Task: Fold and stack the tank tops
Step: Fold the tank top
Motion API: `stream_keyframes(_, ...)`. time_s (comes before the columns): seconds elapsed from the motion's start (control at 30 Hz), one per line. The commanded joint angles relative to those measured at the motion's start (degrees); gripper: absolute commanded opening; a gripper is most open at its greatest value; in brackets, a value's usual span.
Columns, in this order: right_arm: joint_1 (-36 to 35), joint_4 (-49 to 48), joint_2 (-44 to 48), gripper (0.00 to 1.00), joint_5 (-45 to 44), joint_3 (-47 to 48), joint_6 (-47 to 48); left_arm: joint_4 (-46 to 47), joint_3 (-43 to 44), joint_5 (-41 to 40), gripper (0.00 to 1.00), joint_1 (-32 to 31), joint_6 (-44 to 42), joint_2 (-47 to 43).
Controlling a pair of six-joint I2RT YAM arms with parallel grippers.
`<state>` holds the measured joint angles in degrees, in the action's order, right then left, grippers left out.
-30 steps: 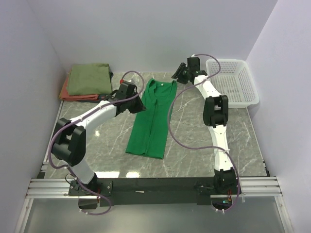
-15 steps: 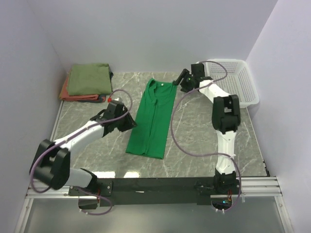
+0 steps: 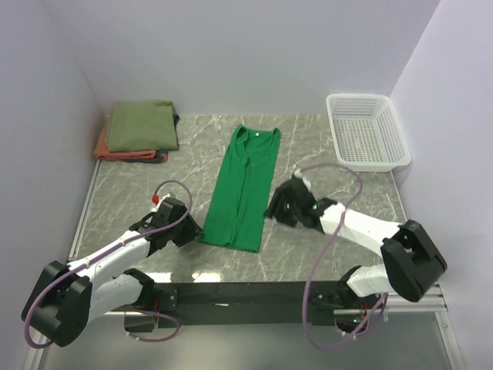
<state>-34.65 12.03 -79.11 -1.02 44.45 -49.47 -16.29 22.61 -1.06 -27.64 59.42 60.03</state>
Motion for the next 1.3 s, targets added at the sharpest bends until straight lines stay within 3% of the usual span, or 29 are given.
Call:
stream_keyframes(0.0, -4.62, -0.70, 5.54, 0.61, -6.80, -7.61, -8.87, 1.89, -0.73, -1.83, 0.48, -1.97, 3.24, -0.44)
stream_keyframes(0.17, -16.83, -0.53, 7.40, 0.60, -9.08, -12.19, -16.86, 2.14, -1.52, -4.74, 0.49, -4.35, 5.53, -0.62)
stream_keyframes(0.37, -25.01, 1.06, 5.02, 0.60, -11.29, -13.77, -26.35, 1.09, -0.90, -7.20, 0.48, -6.46, 6.32, 2.37)
stream_keyframes(0.73, -28.63, 0.89, 2.55, 0.59, -15.06, -13.68, -34.54, 0.03, 0.24, -9.66, 0.36, -9.27, 8.08, 5.27)
stream_keyframes(0.93, -28.71, 1.23, 1.16, 0.54, -16.47, -11.59, -33.15, 0.83, 0.24, -8.87, 0.18, -10.33, 7.38, 5.36)
stream_keyframes(1.17, -28.63, 0.89, -2.19, 0.31, -15.86, -10.34, -31.04, 0.65, 0.77, -7.82, 0.01, -12.17, 6.76, 5.37)
stream_keyframes(1.23, -28.63, 1.41, -2.10, 0.25, -16.21, -10.00, -29.81, 0.74, 0.59, -7.20, 0.01, -12.61, 6.68, 4.84)
stream_keyframes(1.27, -28.63, 2.46, -2.01, 0.16, -16.38, -9.73, -29.11, 0.74, 0.59, -6.77, 0.01, -13.40, 6.76, 4.31)
